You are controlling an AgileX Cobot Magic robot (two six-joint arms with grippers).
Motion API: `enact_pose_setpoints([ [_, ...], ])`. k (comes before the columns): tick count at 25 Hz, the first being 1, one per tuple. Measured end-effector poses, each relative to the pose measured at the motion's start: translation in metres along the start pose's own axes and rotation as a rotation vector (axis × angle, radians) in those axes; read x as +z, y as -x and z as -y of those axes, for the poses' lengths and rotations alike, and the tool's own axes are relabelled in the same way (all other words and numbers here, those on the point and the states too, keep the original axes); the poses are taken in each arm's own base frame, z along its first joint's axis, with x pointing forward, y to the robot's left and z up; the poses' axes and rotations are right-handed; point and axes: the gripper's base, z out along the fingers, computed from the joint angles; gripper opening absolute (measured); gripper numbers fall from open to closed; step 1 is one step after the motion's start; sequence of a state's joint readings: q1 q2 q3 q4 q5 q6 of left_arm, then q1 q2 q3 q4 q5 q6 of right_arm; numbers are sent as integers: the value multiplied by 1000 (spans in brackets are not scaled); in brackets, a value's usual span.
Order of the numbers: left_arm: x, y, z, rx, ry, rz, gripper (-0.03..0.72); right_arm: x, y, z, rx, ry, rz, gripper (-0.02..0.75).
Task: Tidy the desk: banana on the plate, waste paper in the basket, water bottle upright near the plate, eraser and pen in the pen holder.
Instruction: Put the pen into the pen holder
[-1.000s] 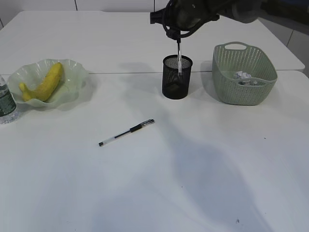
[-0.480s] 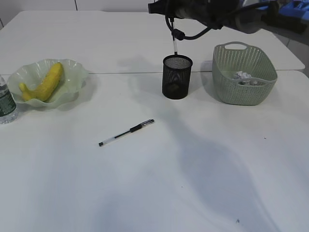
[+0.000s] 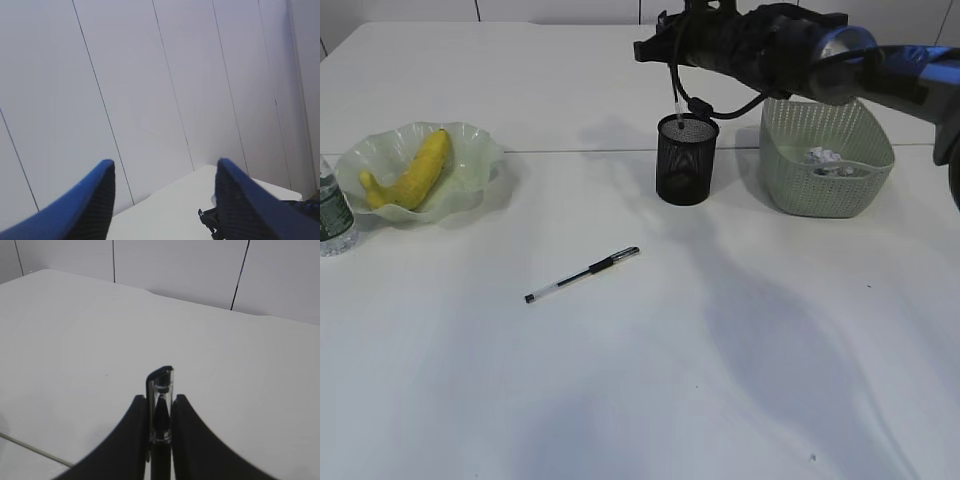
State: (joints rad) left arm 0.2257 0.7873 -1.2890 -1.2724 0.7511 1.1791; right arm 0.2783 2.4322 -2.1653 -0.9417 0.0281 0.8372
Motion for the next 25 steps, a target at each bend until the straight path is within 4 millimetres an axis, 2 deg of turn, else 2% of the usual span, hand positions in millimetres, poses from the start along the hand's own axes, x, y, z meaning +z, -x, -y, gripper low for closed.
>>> enact_pose_setpoints([
  [4,0,0,0,0,0,0,443,6,-12,9,5,3,-2,96],
  [9,0,0,0,0,1,0,443,12,-26,9,6,8,-23,96],
  [25,0,1,-2,0,26,11,443,13,-27,9,3,22,-13,97],
])
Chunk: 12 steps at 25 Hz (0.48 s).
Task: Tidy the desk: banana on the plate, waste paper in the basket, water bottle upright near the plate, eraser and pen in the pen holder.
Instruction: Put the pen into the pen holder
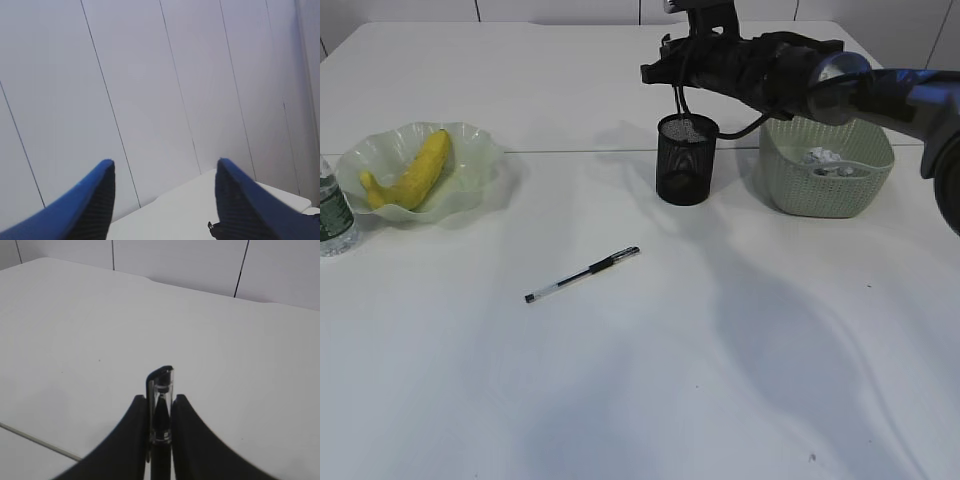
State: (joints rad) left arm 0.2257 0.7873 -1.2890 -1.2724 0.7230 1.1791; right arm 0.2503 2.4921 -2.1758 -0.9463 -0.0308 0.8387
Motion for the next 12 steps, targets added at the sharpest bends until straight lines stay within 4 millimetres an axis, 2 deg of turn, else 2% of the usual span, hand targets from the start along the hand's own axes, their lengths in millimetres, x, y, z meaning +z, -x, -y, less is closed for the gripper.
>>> enact_pose_setpoints([
  [12,0,2,-2,-11,24,20,443,0,-1,7,13,-12,-1,135],
])
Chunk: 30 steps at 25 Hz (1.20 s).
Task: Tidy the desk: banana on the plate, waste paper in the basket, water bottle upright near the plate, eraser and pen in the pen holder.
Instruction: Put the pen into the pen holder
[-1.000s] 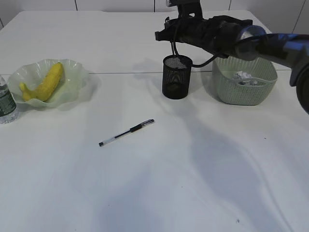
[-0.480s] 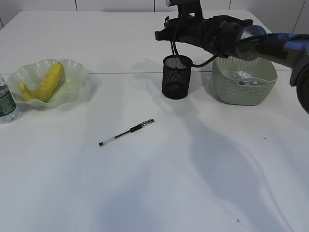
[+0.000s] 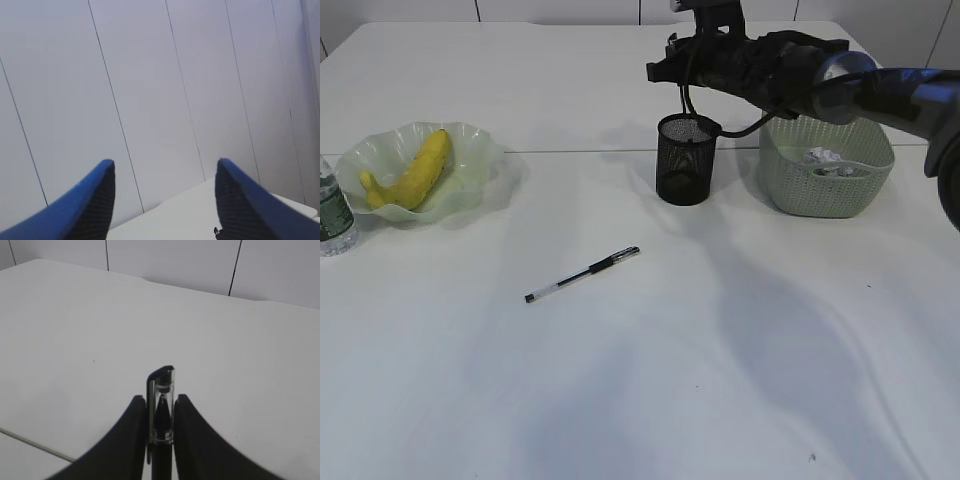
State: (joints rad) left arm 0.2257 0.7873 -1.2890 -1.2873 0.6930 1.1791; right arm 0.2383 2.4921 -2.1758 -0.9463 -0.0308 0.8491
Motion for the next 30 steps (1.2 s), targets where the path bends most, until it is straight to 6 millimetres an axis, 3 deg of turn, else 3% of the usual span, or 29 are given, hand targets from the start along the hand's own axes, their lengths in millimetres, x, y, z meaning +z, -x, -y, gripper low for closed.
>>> enact_pose_setpoints([
  [30,0,3,-7,-5,79,36,443,0,-2,3,93,-26,-19,161],
])
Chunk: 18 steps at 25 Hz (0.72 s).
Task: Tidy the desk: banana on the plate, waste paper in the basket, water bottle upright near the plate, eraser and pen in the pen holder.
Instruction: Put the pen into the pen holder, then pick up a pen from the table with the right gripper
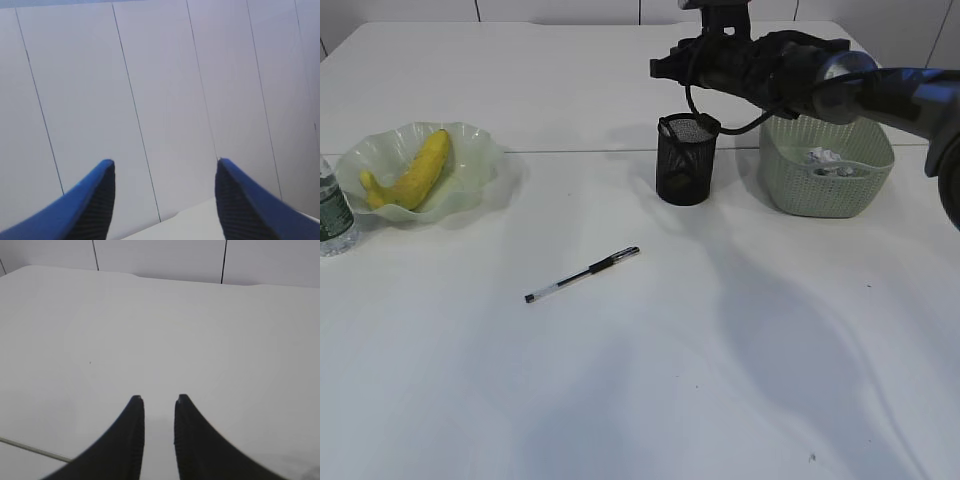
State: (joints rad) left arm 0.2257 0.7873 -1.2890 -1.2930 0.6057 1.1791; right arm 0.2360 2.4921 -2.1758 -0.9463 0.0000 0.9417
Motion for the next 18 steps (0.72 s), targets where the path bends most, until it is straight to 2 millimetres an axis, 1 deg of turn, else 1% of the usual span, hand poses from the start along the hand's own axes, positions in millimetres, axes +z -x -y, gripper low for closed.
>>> enact_pose_setpoints([
  [2,0,1,-1,0,15,6,443,0,1,0,9,0,3,162],
  [4,0,1,-2,0,24,10,443,-2,7,0,12,0,18,163],
  [8,4,-2,-6,-9,36,5,443,-12,33,0,35,0,65,169],
  [12,13,-10,-13,-27,40,-24,443,-26,60,-3,109,11,115,169],
  [15,18,-14,-18,-35,62,-29,443,-34,76,-12,176,34,145,169],
  [18,20,-14,-25,-38,116,-15,443,-39,80,-22,198,-1,119,169],
])
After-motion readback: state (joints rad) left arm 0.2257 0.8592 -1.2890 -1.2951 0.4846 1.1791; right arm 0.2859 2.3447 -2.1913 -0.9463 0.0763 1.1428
